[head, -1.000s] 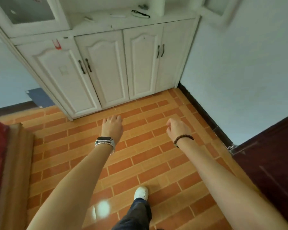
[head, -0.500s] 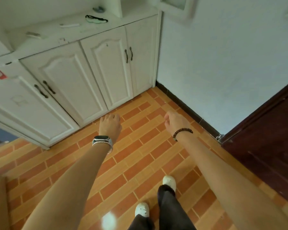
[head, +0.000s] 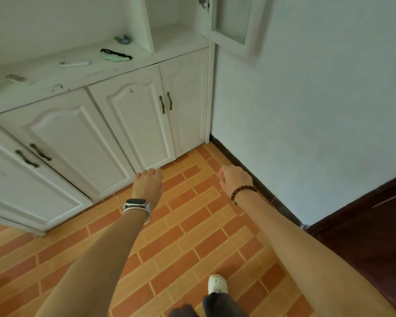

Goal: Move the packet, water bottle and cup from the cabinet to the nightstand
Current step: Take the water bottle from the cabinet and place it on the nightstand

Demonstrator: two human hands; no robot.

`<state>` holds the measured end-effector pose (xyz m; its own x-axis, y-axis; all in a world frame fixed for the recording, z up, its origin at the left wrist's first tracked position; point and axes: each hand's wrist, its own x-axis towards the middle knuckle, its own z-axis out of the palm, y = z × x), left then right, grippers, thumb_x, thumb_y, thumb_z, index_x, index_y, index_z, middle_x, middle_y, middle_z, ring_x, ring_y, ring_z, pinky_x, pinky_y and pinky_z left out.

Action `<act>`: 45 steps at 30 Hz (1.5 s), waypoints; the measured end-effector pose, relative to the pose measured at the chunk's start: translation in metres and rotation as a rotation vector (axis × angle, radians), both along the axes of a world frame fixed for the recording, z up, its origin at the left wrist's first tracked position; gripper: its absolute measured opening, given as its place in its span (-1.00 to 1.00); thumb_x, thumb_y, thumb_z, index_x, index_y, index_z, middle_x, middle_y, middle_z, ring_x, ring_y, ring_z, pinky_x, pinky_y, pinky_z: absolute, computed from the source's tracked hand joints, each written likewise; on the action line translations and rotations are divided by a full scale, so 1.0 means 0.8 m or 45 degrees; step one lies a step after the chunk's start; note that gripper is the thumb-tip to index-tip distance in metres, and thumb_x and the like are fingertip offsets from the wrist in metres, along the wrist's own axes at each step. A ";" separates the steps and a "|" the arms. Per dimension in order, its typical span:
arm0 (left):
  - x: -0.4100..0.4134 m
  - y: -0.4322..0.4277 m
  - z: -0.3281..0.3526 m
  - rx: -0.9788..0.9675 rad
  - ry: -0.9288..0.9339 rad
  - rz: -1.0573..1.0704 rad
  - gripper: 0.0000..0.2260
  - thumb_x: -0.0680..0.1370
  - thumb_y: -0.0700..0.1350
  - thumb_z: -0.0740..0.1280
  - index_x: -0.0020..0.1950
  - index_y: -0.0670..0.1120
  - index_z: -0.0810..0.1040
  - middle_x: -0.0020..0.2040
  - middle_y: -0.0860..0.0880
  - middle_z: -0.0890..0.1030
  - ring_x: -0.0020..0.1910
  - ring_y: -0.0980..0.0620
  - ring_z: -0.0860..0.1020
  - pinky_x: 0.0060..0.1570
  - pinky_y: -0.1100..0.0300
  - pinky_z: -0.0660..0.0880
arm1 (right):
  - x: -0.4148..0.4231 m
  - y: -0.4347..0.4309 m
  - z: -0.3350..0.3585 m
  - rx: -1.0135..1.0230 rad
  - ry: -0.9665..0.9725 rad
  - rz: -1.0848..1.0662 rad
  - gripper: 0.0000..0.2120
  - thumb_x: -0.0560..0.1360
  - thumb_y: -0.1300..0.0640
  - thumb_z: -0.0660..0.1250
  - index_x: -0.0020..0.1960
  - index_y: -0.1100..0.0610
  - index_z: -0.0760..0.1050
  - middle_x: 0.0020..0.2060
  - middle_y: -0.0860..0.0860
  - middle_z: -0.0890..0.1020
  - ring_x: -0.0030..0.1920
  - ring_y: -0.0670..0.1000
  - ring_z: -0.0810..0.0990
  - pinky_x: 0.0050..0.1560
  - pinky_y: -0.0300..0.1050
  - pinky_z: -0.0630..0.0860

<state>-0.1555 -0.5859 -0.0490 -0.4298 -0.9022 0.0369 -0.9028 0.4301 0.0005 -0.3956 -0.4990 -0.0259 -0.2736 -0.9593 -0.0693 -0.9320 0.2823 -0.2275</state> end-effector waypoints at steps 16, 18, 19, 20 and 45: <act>-0.088 -0.168 -0.014 0.026 0.017 0.046 -0.84 0.55 -0.17 0.17 0.08 -0.12 0.47 -0.02 -0.09 0.57 -0.03 -0.11 0.54 0.04 0.03 0.37 | -0.100 -0.178 -0.015 0.032 -0.083 0.048 -0.85 0.57 0.17 0.21 0.09 0.08 0.53 0.00 0.04 0.59 0.01 0.07 0.58 -0.04 -0.01 0.57; -0.096 -0.205 -0.014 0.015 0.029 0.020 -0.84 0.54 -0.18 0.18 0.08 -0.13 0.48 -0.03 -0.09 0.57 -0.05 -0.11 0.53 0.03 0.03 0.37 | -0.108 -0.212 -0.015 0.028 -0.079 0.040 -0.85 0.57 0.17 0.20 0.05 0.06 0.52 -0.01 0.03 0.59 0.00 0.08 0.58 -0.05 0.00 0.57; -0.101 -0.224 -0.013 0.007 0.045 0.008 -0.84 0.54 -0.20 0.18 0.07 -0.14 0.48 -0.04 -0.10 0.57 -0.06 -0.12 0.53 0.02 0.03 0.38 | -0.112 -0.231 -0.013 0.027 -0.077 0.030 -0.85 0.57 0.17 0.19 0.05 0.05 0.52 -0.02 0.02 0.58 -0.01 0.08 0.57 -0.05 0.00 0.57; -0.105 -0.245 -0.011 -0.004 0.061 0.000 -0.84 0.53 -0.21 0.18 0.06 -0.15 0.49 -0.05 -0.11 0.57 -0.07 -0.12 0.53 0.01 0.03 0.38 | -0.116 -0.252 -0.011 0.022 -0.077 0.018 -0.84 0.56 0.17 0.19 0.05 0.05 0.52 -0.02 0.02 0.58 0.00 0.07 0.57 -0.04 0.00 0.56; -0.196 -0.597 0.077 -0.308 0.403 -0.041 -0.88 0.48 -0.28 0.25 -0.02 -0.19 0.53 -0.16 -0.14 0.59 -0.19 -0.16 0.52 -0.11 -0.01 0.41 | -0.186 -0.633 0.079 -0.234 -0.123 0.132 -0.84 0.57 0.16 0.21 0.12 0.08 0.50 -0.01 0.02 0.60 -0.03 0.04 0.58 -0.08 -0.03 0.58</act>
